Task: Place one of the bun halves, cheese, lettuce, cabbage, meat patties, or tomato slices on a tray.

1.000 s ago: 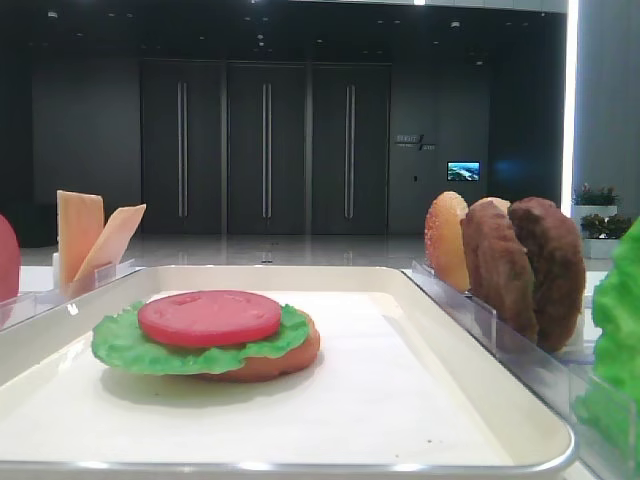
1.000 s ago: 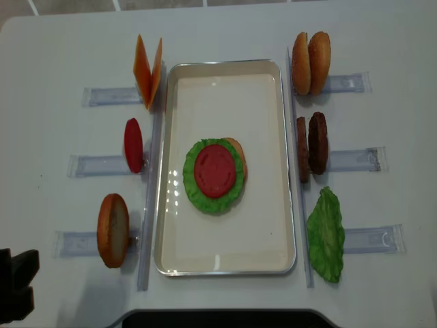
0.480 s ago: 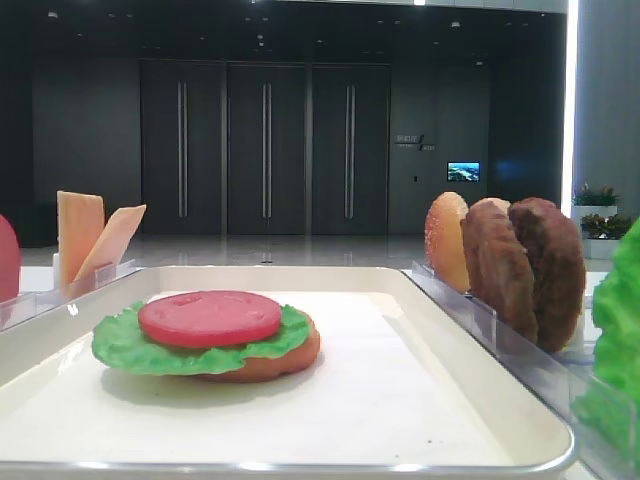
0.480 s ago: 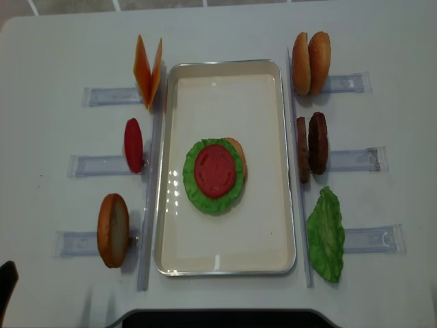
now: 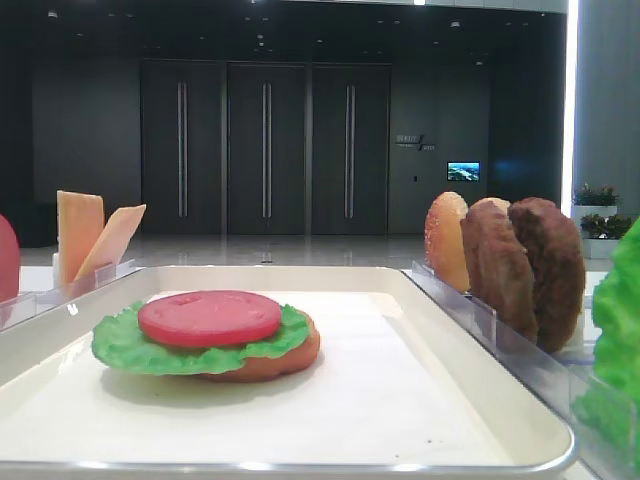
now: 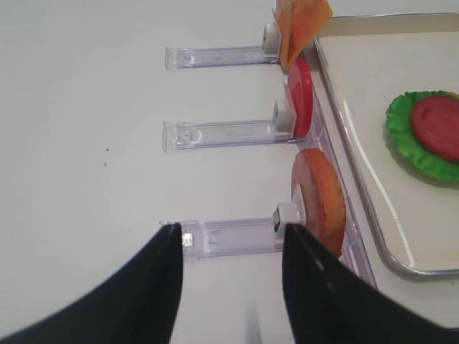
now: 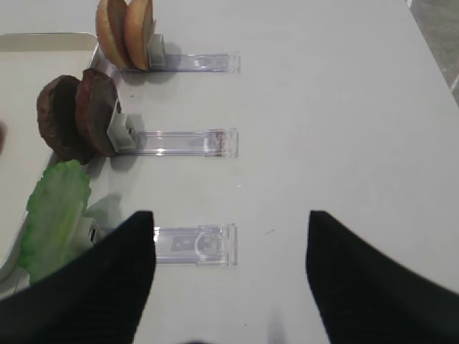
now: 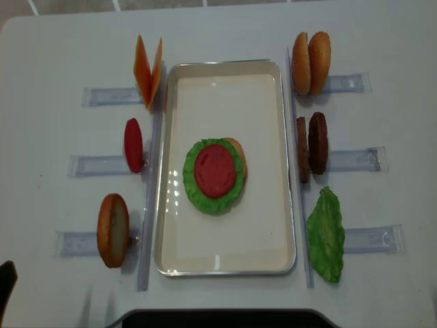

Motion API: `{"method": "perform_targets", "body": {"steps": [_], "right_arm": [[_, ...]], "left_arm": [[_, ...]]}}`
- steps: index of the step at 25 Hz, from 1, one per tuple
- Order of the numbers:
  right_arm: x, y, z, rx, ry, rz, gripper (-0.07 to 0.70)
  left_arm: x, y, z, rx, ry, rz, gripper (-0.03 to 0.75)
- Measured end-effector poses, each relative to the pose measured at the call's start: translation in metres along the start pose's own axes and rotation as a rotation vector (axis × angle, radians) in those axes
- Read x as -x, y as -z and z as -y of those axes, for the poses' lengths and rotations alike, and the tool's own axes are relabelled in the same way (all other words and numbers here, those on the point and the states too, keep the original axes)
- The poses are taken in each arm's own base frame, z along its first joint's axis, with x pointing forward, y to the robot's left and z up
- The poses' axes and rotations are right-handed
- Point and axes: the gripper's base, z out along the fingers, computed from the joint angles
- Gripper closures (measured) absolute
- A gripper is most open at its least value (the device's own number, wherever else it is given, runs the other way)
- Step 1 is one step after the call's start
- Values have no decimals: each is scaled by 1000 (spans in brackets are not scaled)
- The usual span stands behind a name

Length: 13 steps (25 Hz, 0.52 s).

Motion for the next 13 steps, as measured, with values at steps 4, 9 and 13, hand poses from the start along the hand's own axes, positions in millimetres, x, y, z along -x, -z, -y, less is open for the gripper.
{"method": "perform_targets", "body": {"steps": [4, 9, 13], "right_arm": [[0, 0, 0, 0, 0, 0, 196], [0, 0, 0, 0, 0, 0, 196], [0, 0, 0, 0, 0, 0, 196]], "left_arm": [[0, 0, 0, 0, 0, 0, 371], [0, 0, 0, 0, 0, 0, 389], [0, 0, 0, 0, 0, 0, 417]]}}
